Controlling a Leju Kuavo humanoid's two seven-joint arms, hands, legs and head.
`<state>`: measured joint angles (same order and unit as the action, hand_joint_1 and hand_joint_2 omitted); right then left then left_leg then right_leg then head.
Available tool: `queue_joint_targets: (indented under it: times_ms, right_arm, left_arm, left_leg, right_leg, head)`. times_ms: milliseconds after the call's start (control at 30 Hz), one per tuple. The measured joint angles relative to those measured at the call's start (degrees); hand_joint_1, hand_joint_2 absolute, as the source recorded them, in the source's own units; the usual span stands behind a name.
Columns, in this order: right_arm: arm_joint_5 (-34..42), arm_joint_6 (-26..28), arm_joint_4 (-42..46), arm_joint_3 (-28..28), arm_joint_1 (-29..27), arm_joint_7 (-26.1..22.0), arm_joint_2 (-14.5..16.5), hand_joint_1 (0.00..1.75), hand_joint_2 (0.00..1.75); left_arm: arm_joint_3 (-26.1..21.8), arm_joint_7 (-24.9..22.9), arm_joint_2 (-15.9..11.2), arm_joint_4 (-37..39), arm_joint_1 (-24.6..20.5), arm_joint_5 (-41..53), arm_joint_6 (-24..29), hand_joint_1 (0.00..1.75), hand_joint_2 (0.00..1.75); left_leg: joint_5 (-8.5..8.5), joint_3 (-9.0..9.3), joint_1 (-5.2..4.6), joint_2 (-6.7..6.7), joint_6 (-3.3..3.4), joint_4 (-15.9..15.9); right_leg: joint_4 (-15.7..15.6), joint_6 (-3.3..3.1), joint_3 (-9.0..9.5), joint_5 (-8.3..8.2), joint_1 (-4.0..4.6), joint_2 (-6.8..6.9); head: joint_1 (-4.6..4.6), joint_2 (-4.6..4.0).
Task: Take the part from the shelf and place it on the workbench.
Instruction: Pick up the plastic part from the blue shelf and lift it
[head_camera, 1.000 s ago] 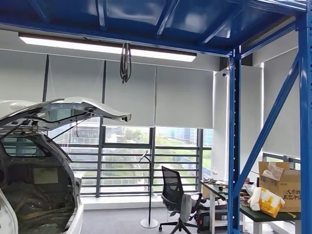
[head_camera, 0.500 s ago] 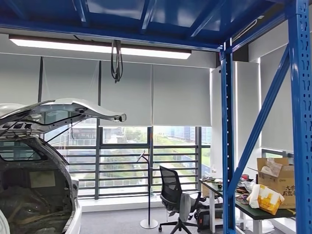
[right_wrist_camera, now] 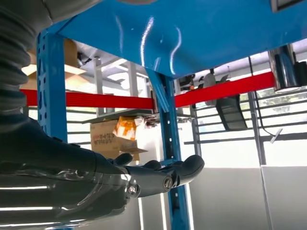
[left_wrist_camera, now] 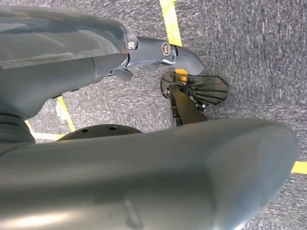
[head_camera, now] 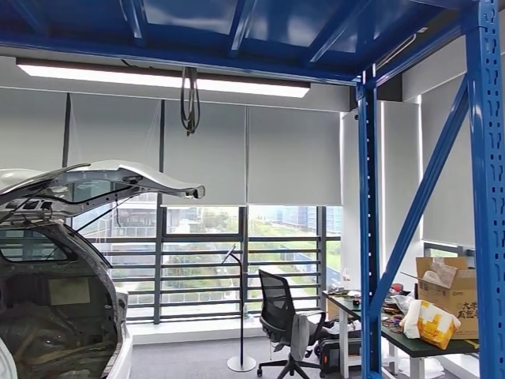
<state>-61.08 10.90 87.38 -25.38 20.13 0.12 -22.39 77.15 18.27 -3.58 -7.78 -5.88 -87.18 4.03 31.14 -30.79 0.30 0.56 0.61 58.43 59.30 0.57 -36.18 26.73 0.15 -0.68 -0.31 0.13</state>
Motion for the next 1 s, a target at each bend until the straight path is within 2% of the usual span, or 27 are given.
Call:
queue_joint_targets:
  times_ms: [200, 400, 500, 700, 1000]
  right_arm:
    - [-7.45, 1.19, -6.33, -3.0, 1.74, 1.13, 3.87, 0.0, 1.75]
    - [-13.62, 2.96, -19.93, -7.87, 8.27, 4.68, 12.11, 0.0, 1.75]
    - [-15.1, 4.21, -25.27, -9.37, 10.9, 5.97, 15.04, 0.0, 1.75]
    - [-18.17, 4.95, -32.22, -11.23, 14.11, 8.59, 18.91, 0.0, 1.75]
    - [-19.36, 5.44, -37.15, -12.26, 16.68, 9.52, 21.84, 0.0, 1.75]
  left_arm:
    - [0.92, -0.2, -0.01, 0.0, -0.33, 0.11, 0.01, 0.0, 0.0]
    - [2.39, -0.71, -0.26, 0.0, -1.27, 0.25, -0.03, 0.0, 0.0]
    - [2.99, -0.86, -0.43, 0.0, -1.34, 0.27, -0.03, 0.0, 0.0]
    - [3.92, -1.09, -0.84, 0.0, -1.84, 0.27, -0.03, 0.0, 0.0]
    - [4.81, -1.17, -1.41, 0.0, -2.12, 0.26, -0.03, 0.0, 0.0]
  left_leg:
    - [0.0, -0.01, -0.05, -0.02, 0.0, 0.0]
    - [-0.02, 0.08, -0.02, -0.13, -0.06, 0.0]
    - [-0.04, 0.08, -0.01, -0.12, -0.08, 0.0]
    - [-0.03, 0.08, -0.02, -0.12, -0.08, 0.0]
    - [-0.03, 0.07, -0.07, -0.12, -0.08, 0.0]
  right_leg:
    - [0.0, 0.0, 0.02, -0.01, -0.07, 0.0]
    - [0.02, -0.05, 0.02, -0.04, -0.06, -0.11]
    - [0.04, -0.05, 0.02, -0.04, -0.05, -0.09]
    - [0.05, -0.05, 0.02, -0.04, -0.05, -0.1]
    - [0.04, -0.05, 0.02, -0.04, -0.07, -0.09]
  head:
    - [0.0, 0.0]
    - [0.0, 0.0]
    - [0.0, 0.0]
    - [0.0, 0.0]
    - [0.0, 0.0]
